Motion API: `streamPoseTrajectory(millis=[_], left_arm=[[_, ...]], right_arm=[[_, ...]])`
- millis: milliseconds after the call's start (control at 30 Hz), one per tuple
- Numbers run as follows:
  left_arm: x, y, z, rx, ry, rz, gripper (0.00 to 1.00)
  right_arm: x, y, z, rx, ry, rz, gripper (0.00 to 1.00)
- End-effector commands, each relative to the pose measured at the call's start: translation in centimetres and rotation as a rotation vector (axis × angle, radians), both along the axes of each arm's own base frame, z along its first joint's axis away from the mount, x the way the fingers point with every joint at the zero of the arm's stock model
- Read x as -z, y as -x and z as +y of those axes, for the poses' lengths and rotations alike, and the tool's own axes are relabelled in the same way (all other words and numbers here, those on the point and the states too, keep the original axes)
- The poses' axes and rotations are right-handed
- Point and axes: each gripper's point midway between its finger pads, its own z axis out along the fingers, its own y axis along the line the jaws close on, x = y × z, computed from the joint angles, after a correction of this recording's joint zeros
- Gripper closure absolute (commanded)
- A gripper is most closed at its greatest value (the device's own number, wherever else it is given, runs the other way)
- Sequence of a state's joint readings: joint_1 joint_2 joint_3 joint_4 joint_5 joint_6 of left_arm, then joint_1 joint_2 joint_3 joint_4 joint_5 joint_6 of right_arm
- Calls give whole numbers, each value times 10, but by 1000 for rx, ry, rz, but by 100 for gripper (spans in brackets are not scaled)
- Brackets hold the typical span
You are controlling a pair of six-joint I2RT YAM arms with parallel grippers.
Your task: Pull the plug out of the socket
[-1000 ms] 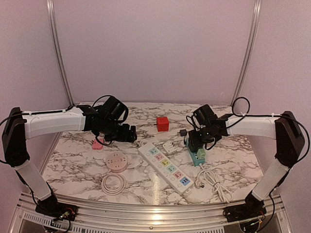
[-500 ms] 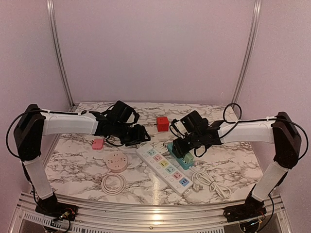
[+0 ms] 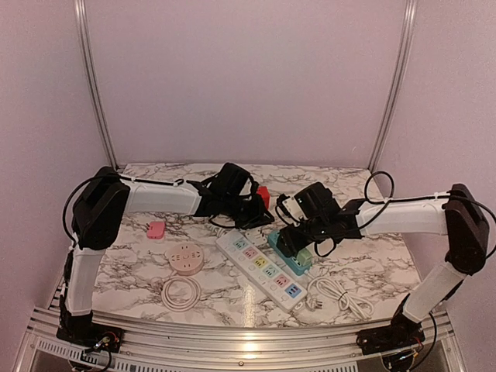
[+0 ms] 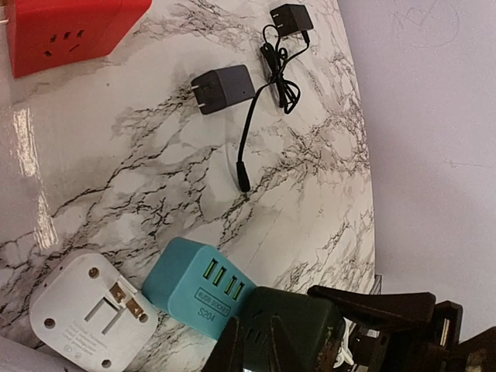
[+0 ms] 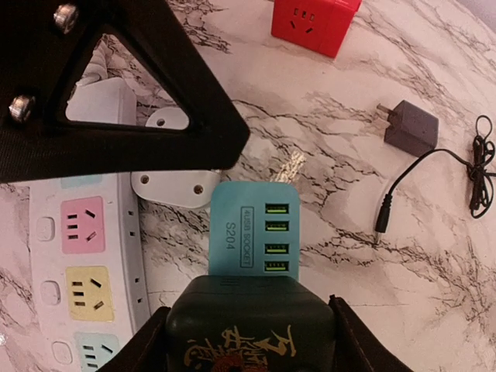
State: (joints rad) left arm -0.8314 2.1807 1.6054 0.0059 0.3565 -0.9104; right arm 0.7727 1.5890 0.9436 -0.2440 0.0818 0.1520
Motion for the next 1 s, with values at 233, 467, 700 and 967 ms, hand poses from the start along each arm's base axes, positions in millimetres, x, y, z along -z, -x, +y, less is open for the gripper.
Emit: streamPoseTrajectory(millis=[233, 467, 700, 967], left_arm=[[38, 16, -25, 40, -80, 63, 93], [61, 23, -19, 40, -145, 90, 97], [79, 30, -13, 41, -205, 110, 99], [98, 33, -6, 37, -284, 119, 100]], right_arm=[[9, 19, -10, -5, 41, 48, 79], [7, 16, -10, 2, 43, 39, 79], [4, 13, -8, 5, 39, 31, 79], [-8, 7, -4, 17, 22, 12, 79]])
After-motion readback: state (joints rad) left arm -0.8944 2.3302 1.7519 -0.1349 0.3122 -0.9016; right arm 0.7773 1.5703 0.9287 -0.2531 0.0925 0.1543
